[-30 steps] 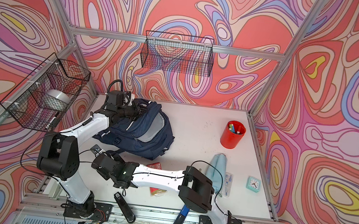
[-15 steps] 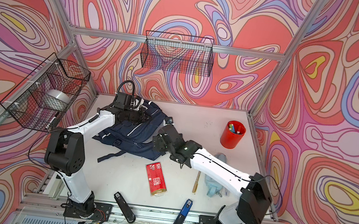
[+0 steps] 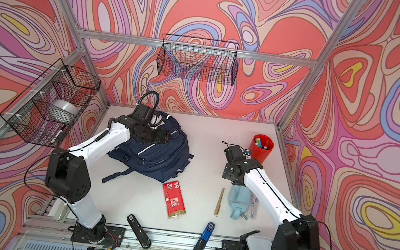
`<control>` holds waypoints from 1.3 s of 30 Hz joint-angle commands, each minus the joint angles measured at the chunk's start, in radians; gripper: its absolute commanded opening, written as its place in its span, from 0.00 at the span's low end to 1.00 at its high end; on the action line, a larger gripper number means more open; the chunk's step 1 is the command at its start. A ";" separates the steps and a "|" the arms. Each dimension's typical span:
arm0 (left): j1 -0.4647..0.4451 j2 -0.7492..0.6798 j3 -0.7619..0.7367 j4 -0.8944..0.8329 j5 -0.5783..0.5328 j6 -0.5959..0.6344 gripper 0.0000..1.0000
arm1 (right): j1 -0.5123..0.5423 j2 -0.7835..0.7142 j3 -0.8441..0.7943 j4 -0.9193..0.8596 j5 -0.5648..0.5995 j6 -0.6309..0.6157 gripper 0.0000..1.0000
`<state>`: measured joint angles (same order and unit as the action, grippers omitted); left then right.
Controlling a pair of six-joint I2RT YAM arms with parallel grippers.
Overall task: Pack the student bag
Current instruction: 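Release the zipper and move the right gripper to grasp the light-blue pencil pouch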
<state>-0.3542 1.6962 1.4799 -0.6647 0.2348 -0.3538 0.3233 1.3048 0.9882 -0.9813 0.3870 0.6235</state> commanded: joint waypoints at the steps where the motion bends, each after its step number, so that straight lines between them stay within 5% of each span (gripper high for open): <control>1: -0.039 -0.045 0.035 -0.095 -0.117 0.117 1.00 | -0.093 -0.031 -0.037 -0.019 0.009 -0.011 0.98; 5: -0.102 -0.094 -0.055 -0.014 -0.148 0.138 1.00 | -0.227 -0.005 -0.111 0.075 -0.105 -0.067 0.98; 12: -0.112 -0.118 -0.131 0.045 -0.097 0.104 1.00 | -0.242 0.064 -0.159 0.213 -0.209 -0.073 0.95; 18: -0.110 -0.118 -0.130 0.052 -0.082 0.096 1.00 | -0.270 -0.004 -0.155 0.258 -0.153 -0.108 0.91; 25: -0.111 -0.090 -0.126 0.052 -0.077 0.095 1.00 | -0.318 0.111 -0.118 0.381 -0.168 -0.166 0.72; 29: -0.111 -0.093 -0.136 0.060 -0.074 0.088 1.00 | -0.319 0.129 -0.109 0.437 -0.165 -0.188 0.49; 39: -0.111 -0.092 -0.132 0.029 -0.095 0.091 1.00 | -0.325 0.211 -0.085 0.519 -0.176 -0.234 0.50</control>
<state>-0.4686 1.5951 1.3521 -0.6170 0.1551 -0.2657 0.0048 1.4940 0.8864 -0.5014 0.2249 0.4019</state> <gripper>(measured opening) 0.999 0.509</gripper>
